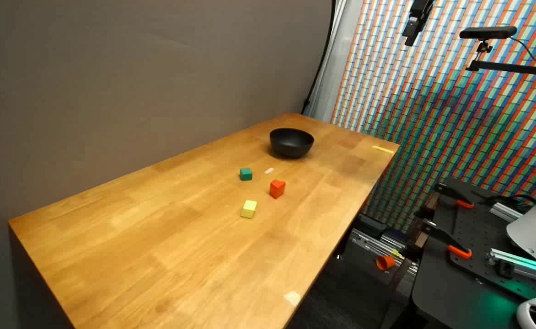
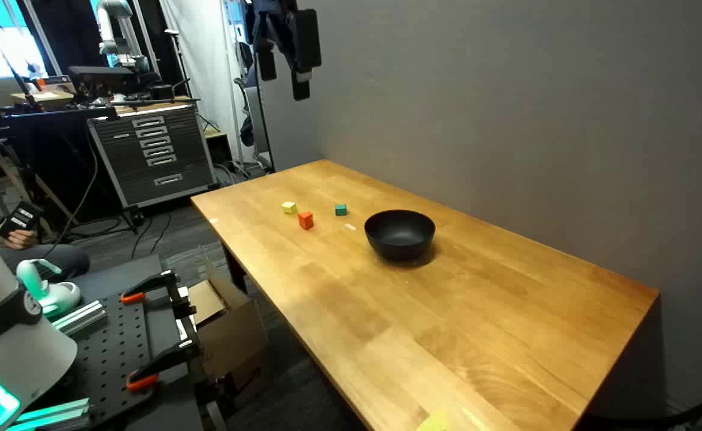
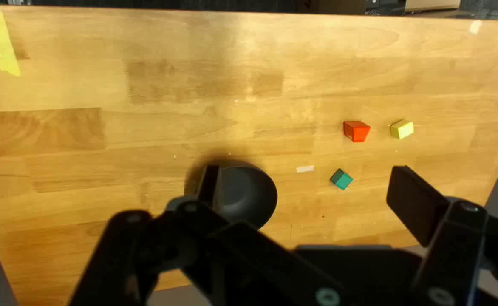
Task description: Put the green and orange blocks in the bowl
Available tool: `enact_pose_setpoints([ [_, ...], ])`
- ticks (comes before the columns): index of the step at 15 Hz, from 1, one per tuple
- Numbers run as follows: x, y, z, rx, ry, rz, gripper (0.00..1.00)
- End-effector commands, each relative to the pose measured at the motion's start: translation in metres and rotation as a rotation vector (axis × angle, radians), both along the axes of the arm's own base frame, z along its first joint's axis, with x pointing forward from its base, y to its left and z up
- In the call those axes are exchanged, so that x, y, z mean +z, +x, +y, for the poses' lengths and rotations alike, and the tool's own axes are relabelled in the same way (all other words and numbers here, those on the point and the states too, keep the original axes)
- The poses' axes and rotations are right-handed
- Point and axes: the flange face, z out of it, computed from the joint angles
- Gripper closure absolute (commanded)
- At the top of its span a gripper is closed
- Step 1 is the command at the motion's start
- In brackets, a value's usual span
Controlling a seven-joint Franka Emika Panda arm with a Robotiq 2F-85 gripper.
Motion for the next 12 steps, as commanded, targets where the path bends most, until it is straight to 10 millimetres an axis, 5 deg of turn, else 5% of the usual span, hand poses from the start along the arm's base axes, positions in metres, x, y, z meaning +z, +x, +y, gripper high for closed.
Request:
enact_pose_setpoints([
  [1, 0.002, 0.001, 0.000, 0.000, -0.001, -0.002, 0.00],
  [5, 0.008, 0.001, -0.001, -0.001, -0.003, -0.014, 0.00],
  [6, -0.001, 0.020, 0.007, -0.012, -0.028, 0.025, 0.00],
  [12, -0.075, 0.109, 0.105, 0.208, -0.102, 0.185, 0.00],
])
